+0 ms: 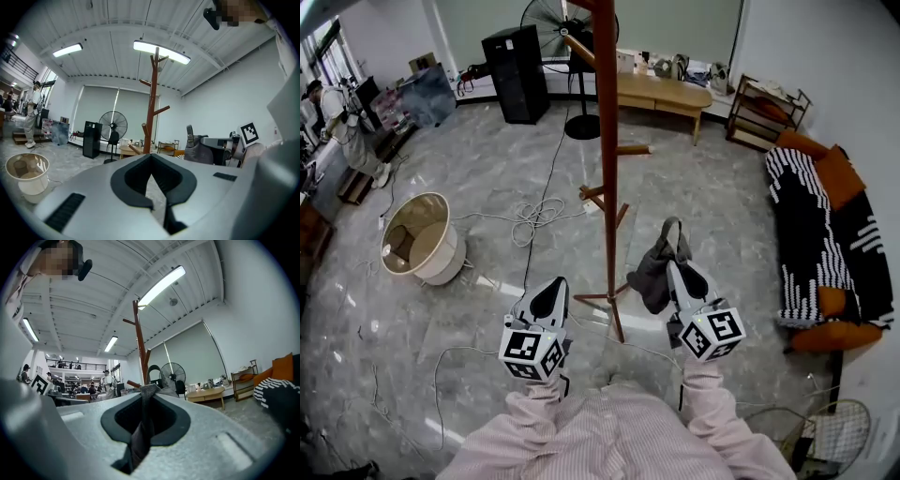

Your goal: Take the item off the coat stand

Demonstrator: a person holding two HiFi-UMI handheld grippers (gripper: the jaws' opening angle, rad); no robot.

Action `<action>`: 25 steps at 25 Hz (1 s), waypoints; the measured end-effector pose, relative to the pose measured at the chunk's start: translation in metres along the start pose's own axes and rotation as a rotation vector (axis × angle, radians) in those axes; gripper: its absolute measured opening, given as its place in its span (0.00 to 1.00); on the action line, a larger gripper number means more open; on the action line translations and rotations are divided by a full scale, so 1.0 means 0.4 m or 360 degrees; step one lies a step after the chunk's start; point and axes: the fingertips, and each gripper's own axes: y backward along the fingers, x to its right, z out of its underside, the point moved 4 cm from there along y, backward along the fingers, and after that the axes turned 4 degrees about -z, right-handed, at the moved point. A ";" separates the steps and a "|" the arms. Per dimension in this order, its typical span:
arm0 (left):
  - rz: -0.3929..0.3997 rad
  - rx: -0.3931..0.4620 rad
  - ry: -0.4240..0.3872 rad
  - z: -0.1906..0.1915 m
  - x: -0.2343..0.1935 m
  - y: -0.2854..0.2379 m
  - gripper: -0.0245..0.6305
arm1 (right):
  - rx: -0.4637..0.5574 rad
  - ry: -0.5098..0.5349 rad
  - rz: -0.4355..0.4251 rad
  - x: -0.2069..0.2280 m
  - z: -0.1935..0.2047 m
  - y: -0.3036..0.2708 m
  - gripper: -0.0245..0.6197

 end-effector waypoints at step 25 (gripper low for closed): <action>-0.0083 0.0056 0.0017 -0.016 -0.007 0.050 0.04 | -0.0002 0.0027 -0.0028 -0.021 -0.013 0.027 0.09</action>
